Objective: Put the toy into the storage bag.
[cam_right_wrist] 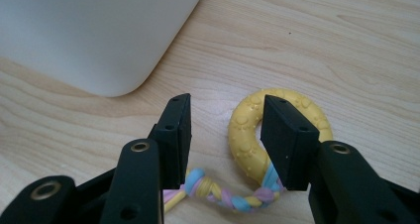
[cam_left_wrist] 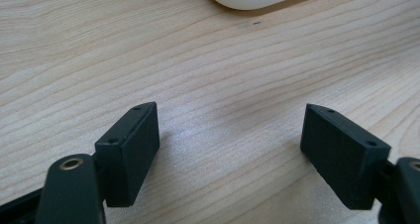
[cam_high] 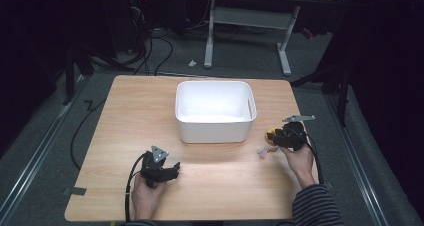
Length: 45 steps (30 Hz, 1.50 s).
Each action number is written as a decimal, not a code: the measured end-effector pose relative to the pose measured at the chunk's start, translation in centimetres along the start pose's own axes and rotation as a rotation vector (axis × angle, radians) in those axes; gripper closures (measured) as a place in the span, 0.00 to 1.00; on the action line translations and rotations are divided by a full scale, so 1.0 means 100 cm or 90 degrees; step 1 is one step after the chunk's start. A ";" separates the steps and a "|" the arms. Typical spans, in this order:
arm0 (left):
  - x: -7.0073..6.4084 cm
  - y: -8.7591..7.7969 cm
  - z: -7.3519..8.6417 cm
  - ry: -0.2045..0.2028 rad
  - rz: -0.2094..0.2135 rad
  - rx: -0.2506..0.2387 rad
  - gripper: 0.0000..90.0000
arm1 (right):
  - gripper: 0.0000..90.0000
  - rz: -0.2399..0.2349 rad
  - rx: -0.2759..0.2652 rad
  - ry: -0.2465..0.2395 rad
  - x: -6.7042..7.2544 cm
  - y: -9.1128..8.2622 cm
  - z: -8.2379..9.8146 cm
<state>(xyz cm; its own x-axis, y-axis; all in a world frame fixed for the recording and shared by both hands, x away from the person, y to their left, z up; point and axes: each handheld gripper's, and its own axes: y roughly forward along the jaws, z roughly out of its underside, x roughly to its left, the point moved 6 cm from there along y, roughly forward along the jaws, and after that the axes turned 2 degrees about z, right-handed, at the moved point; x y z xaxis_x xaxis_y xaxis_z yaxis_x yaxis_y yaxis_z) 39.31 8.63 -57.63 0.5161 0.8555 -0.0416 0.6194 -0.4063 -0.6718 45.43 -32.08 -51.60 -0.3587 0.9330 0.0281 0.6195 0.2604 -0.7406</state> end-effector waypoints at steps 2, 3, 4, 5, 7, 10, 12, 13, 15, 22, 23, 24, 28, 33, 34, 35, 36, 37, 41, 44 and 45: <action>0.000 0.000 0.000 0.000 0.000 0.000 0.26 | 0.62 -0.002 0.000 -0.001 -0.001 0.003 0.000; 0.000 0.000 0.000 0.000 0.000 0.000 0.26 | 0.62 -0.003 0.005 0.004 -0.002 0.005 0.000; 0.000 0.000 0.000 0.000 0.000 0.000 0.26 | 0.61 -0.005 0.011 0.008 -0.003 0.008 0.001; 0.000 0.000 0.000 0.000 0.000 0.000 0.26 | 0.61 -0.001 0.016 0.012 -0.003 0.010 0.002; 0.000 0.000 0.000 0.000 0.000 0.000 0.26 | 0.61 0.001 0.025 0.015 -0.004 0.015 0.004; 0.000 0.000 0.000 0.000 0.000 0.000 0.26 | 0.61 0.005 0.030 0.015 -0.004 0.018 0.004; 0.000 0.000 0.000 0.000 0.000 0.000 0.26 | 0.60 0.009 0.038 0.017 -0.005 0.022 0.005; 0.000 0.000 0.000 0.000 0.000 0.000 0.26 | 0.60 0.012 0.041 0.017 -0.006 0.023 0.006; 0.000 0.000 0.000 0.000 0.000 0.000 0.26 | 0.60 0.014 0.043 0.016 -0.006 0.025 0.006; 0.000 0.000 0.000 0.000 0.000 0.000 0.26 | 0.60 0.027 0.064 0.006 -0.009 0.031 0.010; 0.000 0.000 0.000 0.000 0.000 0.000 0.26 | 0.60 0.027 0.066 0.007 -0.009 0.033 0.010; 0.000 0.000 0.000 0.000 0.000 0.000 0.26 | 0.60 0.027 0.069 0.008 -0.009 0.034 0.011; 0.000 0.000 0.000 0.000 0.000 0.000 0.26 | 0.61 0.027 0.070 0.010 -0.010 0.037 0.011; 0.000 0.000 0.000 0.000 0.000 0.000 0.26 | 0.65 0.034 0.076 0.005 -0.012 0.041 0.012; 0.000 0.000 0.000 0.000 0.000 0.000 0.26 | 0.65 0.036 0.078 0.003 -0.012 0.042 0.013; 0.000 0.000 0.000 0.000 0.000 0.000 0.26 | 0.65 0.036 0.078 0.003 -0.012 0.042 0.013; 0.000 0.000 0.000 0.000 0.000 0.000 0.26 | 0.67 0.041 0.080 -0.001 -0.012 0.044 0.014; 0.000 0.000 0.000 0.000 0.000 0.000 0.26 | 0.67 0.041 0.080 -0.001 -0.012 0.044 0.014; 0.000 0.000 0.000 0.000 0.000 0.000 0.26 | 0.68 0.038 0.080 -0.003 -0.012 0.044 0.014; 0.000 0.000 0.000 0.000 0.000 0.000 0.26 | 0.68 0.042 0.077 -0.007 -0.012 0.044 0.015; 0.000 0.000 0.000 0.000 0.000 0.000 0.26 | 0.68 0.042 0.077 -0.007 -0.012 0.044 0.015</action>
<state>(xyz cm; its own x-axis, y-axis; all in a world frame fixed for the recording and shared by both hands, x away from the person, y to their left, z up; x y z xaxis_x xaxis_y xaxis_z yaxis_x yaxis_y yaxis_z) 39.31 8.63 -57.63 0.5162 0.8555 -0.0414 0.6194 -0.4063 -0.6718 47.58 -32.40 -55.87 -0.3275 0.9444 -0.0298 0.5531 0.1660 -0.8164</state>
